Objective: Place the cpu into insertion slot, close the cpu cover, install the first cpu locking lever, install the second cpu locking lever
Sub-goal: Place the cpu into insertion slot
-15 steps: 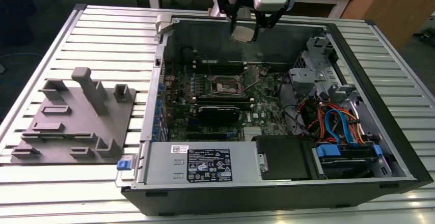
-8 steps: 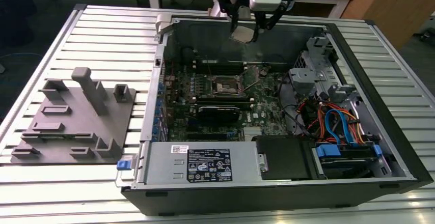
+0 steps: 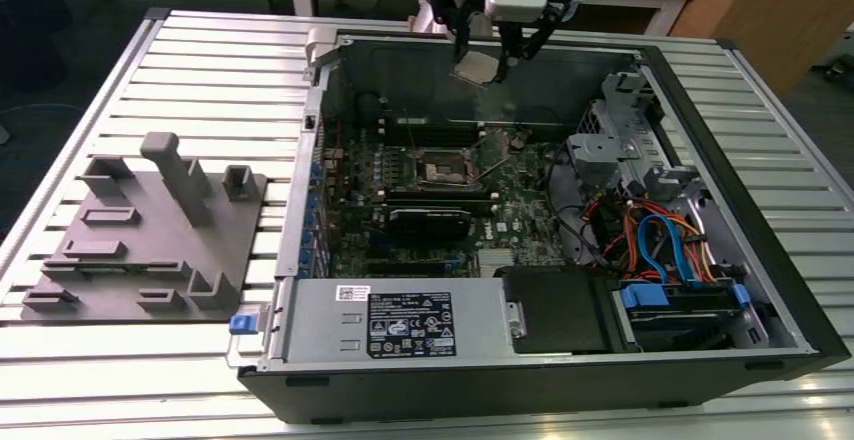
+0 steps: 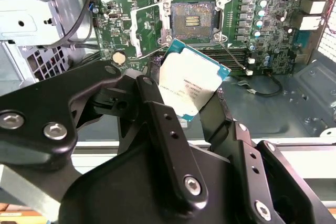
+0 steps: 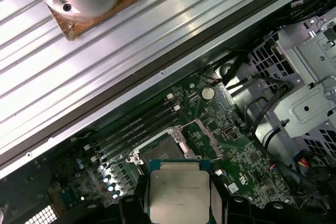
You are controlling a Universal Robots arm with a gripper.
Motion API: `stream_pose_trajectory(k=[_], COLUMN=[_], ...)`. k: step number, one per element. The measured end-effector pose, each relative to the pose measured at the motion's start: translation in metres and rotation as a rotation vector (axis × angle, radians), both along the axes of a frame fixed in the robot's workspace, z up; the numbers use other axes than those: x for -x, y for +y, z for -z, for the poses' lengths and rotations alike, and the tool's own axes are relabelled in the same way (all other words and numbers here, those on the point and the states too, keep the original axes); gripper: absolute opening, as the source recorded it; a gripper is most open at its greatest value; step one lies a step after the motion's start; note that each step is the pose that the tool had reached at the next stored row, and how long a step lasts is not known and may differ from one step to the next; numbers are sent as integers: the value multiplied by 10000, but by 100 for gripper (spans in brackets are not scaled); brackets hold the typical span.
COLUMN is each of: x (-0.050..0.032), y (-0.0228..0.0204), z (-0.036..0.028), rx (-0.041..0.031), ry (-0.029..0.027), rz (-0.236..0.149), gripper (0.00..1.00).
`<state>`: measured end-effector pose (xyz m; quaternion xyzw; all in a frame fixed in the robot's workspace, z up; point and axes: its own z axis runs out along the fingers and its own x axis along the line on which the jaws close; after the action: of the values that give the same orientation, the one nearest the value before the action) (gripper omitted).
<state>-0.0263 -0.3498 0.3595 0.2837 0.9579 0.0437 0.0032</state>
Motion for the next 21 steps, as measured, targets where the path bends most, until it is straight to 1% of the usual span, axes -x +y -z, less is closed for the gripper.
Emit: stream_pose_trajectory(k=[2, 4, 13, 18, 21], x=[0, 7, 12, 12, 12], y=[0, 0, 0, 0, 0], z=[0, 0, 4, 12, 17], rx=[1, 0, -1, 0, 0], ry=[0, -1, -1, -1, 1], rz=[9, 110, 1360, 2185, 2589], gripper=[54, 54, 54, 54, 54])
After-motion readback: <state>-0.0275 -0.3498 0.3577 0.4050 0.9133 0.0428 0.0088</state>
